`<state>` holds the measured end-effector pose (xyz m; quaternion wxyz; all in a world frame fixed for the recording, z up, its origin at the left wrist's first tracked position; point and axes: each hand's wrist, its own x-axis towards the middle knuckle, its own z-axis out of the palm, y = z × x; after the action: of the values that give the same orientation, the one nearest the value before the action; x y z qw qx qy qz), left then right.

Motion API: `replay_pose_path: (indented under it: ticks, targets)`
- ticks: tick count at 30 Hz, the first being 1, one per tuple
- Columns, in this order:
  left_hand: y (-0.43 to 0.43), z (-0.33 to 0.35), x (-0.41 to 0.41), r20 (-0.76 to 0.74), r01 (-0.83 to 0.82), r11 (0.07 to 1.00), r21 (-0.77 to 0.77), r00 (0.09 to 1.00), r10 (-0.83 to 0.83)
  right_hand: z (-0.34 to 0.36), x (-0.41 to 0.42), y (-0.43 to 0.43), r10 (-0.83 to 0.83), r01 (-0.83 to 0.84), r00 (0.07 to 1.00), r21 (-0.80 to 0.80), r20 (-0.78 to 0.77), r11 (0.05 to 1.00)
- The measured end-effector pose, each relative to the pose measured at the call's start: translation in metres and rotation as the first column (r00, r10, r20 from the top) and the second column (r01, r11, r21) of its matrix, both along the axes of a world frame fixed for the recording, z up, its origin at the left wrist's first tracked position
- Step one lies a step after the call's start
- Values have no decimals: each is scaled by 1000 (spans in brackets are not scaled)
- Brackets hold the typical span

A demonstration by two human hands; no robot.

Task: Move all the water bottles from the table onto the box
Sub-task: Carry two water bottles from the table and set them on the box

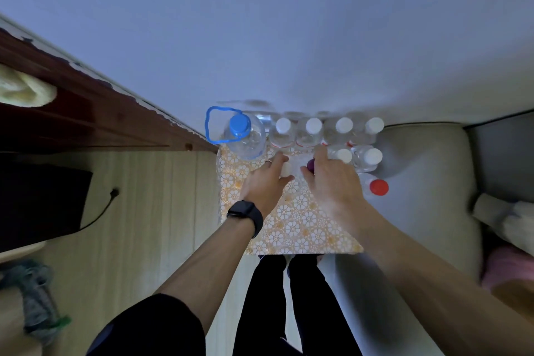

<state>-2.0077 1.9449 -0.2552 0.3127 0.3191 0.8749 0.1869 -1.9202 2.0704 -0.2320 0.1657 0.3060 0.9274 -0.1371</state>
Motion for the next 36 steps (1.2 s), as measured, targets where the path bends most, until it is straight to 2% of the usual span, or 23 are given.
replay_pose_path:
  ticks: [7, 11, 19, 26, 33, 36]
  targets:
    - [14, -5, -11, 5, -92, 994, 55, 996, 92, -19, -11, 1, -90, 92, 996, -94, 24, 991]
    - [5, -6, -10, 41, -113, 990, 87, 993, 109, -18, -10, 1, -56, 58, 998, -58, 38, 997]
    - [12, -15, -2, 61, -146, 989, 21, 988, 144, -20, -9, 0, -16, 18, 999, -45, 43, 999]
    - [17, -20, 10, 99, -298, 954, 42, 951, 293, -17, -8, -5, -56, 60, 994, -50, 92, 997]
    - [10, -2, -2, 76, -191, 981, -39, 978, 193, -3, -6, -8, -55, 60, 992, -42, 112, 997]
    - [10, 23, -2, 35, -161, 984, -79, 986, 164, 22, 6, -14, -69, 74, 996, -89, 54, 993]
